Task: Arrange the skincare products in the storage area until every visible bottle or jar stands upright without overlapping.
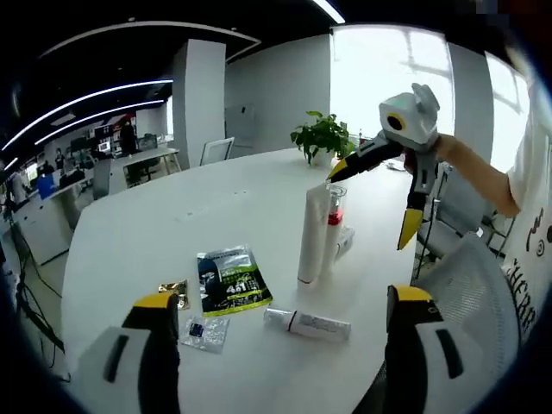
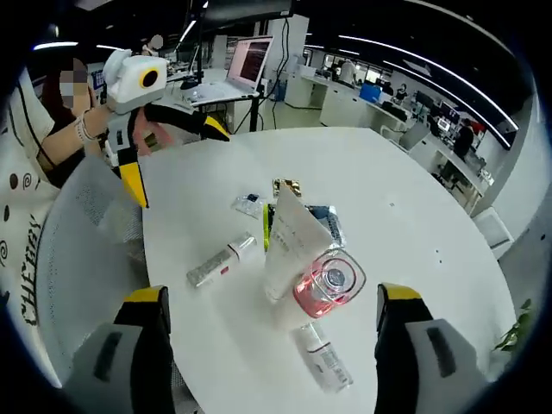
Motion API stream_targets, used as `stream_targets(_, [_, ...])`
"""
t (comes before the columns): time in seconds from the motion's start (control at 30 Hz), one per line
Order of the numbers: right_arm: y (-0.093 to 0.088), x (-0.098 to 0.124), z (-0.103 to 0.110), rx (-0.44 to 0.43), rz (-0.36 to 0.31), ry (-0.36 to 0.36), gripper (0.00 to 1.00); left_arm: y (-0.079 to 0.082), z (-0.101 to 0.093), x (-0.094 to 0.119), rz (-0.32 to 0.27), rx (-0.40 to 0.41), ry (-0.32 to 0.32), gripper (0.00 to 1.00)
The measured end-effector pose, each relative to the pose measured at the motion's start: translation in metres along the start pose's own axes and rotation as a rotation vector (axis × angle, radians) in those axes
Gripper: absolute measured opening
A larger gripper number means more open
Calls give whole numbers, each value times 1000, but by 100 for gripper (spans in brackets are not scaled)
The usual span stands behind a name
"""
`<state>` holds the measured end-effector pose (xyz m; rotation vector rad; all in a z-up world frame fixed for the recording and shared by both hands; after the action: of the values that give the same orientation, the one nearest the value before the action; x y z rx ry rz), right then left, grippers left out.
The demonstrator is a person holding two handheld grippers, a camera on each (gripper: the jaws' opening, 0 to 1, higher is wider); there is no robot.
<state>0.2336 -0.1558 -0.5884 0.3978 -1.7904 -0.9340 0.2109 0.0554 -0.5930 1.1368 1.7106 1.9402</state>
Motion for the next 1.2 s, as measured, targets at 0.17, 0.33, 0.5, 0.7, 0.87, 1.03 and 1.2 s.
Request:
stream_targets(0.17, [-4,3,9,1,10,-17,100,-6,3,8,14,1,23,99])
stream_targets(0.33, [-7,7,17,-27,-18,-26,100,-10,5,15,27,11,50,99])
stream_targets(0.5, [-11,9,22,-53,-39,-46,100,-18,3,20,54,34,60,99])
stream_targets(0.7, [-21,12,30,-82,-42,-69,100,-23,-4,25,64,34,61,99])
stream_targets(0.87, [-27,13,44,-118,-33,-51,100,-23,-7,27,39,52,67,99])
stream_targets(1.03, [-30,12,51,-142,-42,-52,100,-26,-10,29,25,79,76,99])
stream_targets(1.2, [-31,6,61,-143,-35,-33,99,-32,-10,28,28,84,87,99])
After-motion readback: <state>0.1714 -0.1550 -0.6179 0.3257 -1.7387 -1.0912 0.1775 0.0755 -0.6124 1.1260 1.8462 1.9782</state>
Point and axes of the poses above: the point that each gripper's makers call its tool centre point, and the gripper's own axes: x roughly backward along the fingers, z roughly to its left, y roughly out of its top, the point moved 5 cm from there along x, roughly backward along the fingers, and after that the axes turned 5 degrees about -z, right-handed, at the moved point
